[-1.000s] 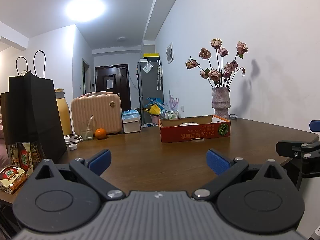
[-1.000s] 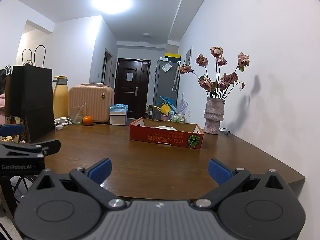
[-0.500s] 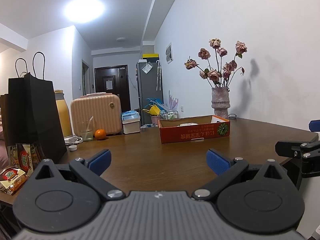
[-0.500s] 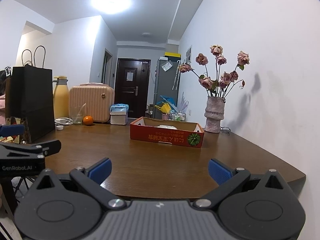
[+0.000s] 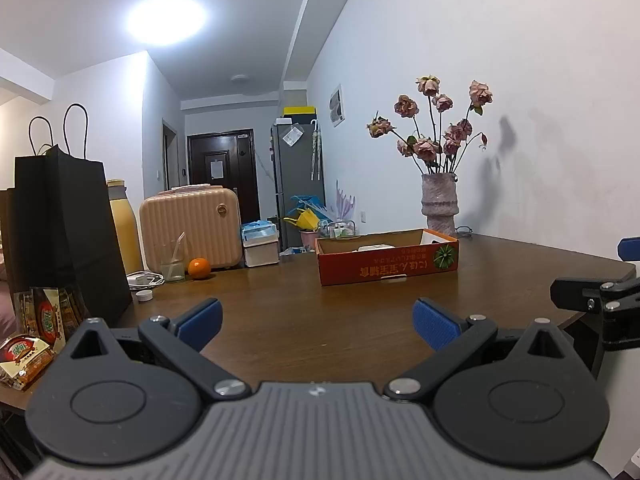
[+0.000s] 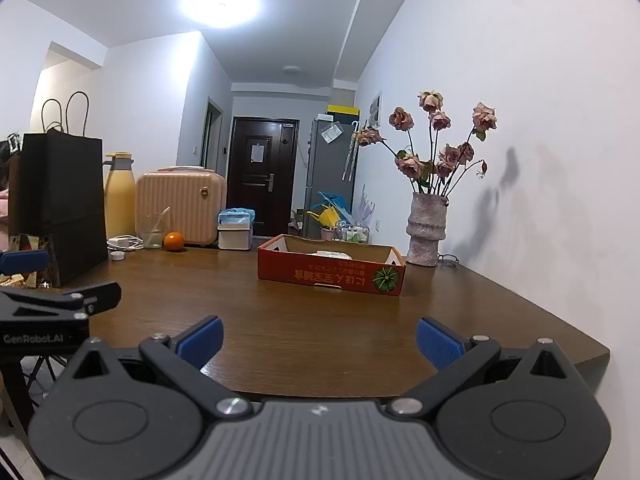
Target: Organize rigid objects
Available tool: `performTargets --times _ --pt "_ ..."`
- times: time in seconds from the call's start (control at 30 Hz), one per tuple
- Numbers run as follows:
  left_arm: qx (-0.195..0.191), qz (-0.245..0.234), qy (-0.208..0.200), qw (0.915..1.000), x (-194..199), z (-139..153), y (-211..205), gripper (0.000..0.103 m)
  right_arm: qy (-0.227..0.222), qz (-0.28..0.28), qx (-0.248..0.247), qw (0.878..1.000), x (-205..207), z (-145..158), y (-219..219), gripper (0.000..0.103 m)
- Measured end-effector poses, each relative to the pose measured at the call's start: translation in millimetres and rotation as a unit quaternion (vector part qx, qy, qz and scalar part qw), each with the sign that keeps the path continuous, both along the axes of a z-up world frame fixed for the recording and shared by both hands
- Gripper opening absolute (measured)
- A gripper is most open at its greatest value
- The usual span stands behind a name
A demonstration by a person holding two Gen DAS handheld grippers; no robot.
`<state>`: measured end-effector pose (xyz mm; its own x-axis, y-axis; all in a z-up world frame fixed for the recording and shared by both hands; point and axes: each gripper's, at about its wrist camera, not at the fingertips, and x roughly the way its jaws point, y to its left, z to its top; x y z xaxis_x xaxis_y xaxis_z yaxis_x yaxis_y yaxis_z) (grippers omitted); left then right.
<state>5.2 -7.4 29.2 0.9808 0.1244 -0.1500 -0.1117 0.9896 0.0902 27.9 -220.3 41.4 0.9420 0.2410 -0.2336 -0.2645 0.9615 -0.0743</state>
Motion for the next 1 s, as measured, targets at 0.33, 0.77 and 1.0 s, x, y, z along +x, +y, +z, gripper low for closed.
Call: performTargets --times 0.33,0.77,1.0 --pt "0.000 -0.001 0.002 1.0000 1.3 -0.9 0.3 0.103 0.004 -0.002 0.003 1.000 1.3 -0.9 -2.3 0.103" --pt "-0.001 0.000 0.005 1.0000 0.9 -1.4 0.2 0.103 0.008 -0.005 0.007 1.000 1.2 -0.2 -4.3 0.103" --pt "0.001 -0.001 0.006 1.0000 2.2 0.7 -1.1 0.103 0.010 -0.008 0.012 1.000 0.9 -0.6 -7.4 0.103"
